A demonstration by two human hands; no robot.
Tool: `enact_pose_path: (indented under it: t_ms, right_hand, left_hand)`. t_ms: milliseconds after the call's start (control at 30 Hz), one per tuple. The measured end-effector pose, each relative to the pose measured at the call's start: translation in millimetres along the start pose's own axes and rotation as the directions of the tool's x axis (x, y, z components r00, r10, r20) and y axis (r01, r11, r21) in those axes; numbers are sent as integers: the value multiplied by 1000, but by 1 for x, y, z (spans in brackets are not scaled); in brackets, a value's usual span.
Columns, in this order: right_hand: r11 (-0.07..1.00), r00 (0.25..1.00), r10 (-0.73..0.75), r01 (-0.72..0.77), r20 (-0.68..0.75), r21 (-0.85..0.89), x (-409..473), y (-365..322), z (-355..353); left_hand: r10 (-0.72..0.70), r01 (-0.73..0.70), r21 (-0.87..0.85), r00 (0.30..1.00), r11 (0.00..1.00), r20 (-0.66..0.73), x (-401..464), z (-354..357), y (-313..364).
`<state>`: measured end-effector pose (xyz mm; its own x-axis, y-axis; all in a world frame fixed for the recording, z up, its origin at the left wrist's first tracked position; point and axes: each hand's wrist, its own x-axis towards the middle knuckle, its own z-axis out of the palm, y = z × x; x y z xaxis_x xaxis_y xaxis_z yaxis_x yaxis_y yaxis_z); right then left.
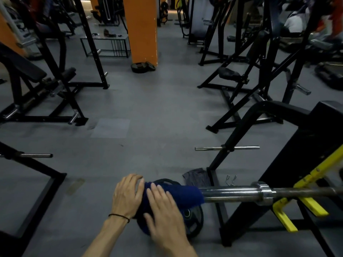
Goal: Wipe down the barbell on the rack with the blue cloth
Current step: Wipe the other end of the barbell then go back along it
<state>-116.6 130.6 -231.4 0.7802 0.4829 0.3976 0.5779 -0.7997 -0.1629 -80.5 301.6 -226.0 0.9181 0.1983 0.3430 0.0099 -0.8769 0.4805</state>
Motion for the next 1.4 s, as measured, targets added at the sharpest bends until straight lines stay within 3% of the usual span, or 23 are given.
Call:
enact_pose_path:
  t_ms: [100,233,367,433,500,533,633,733,800,867,1000,1100,1200,1267,1333,1400]
  right_hand:
    - [980,980,200,-200,-14,16,-28,71,-20]
    - [848,845,529,-530,-81,18,-69,160,-52]
    - [753,741,658,-640,-133,152,-50,122,-38]
    - [827,830,553,-537,-71,167,-34,65,-19]
    - [951,955,296,-294,-14,91,-18,11,1]
    - [983,983,181,-181,9,41,-11,-9,8]
    - [998,995,67,-66,68,-18,0,-23,15]
    - [1000,996,4,-5,85,6,-10,11,2]
    - [999,998,40,-41,42,6,-22,45,-10]
    - [986,986,169,-169,1,8,-40,87,-22]
    - [900,899,436,-436,-48,12,-74,159,-51]
    - [846,842,533,-530,-81,51,-70,157,-50]
    - [810,807,585,-577,-77,105,-46,104,-32]
    - [894,897,442,-439,-18,83,-28,55,-16]
    - [981,981,191,-192,36,19,-10,10,0]
    - [999,994,25,-22,106,-29,4,-14,9]
  left_hand:
    - [-1,1,-9,1000,1000,5,3,-2,1]
    - [7,-6,-7,1000,1000,7,-4,0,3]
    - [-8,9,-27,999,1000,36,-12,0,6]
    - [-17,18,-28,999,999,32,-15,-1,6]
    - [-30,30,-20,999,999,34,-17,-5,4]
    - [-43,43,-11,998,999,40,-17,-8,2]
    - [-65,65,13,997,998,46,-16,-15,-2]
    - [-52,51,25,998,998,43,-14,-17,-3]
    - [-39,39,10,998,999,52,-13,-16,-2]
    - [-35,35,-7,998,999,61,-13,-13,1]
    - [-15,16,-17,998,1000,55,-20,-7,6]
    - [-29,31,-35,998,999,64,-22,-5,9]
    - [-37,39,-36,998,999,56,-24,-5,9]
    - [-46,47,-25,997,999,54,-26,-7,7]
    - [-58,59,-7,997,998,56,-27,-8,3]
    - [-76,76,-2,995,997,58,-26,-11,1]
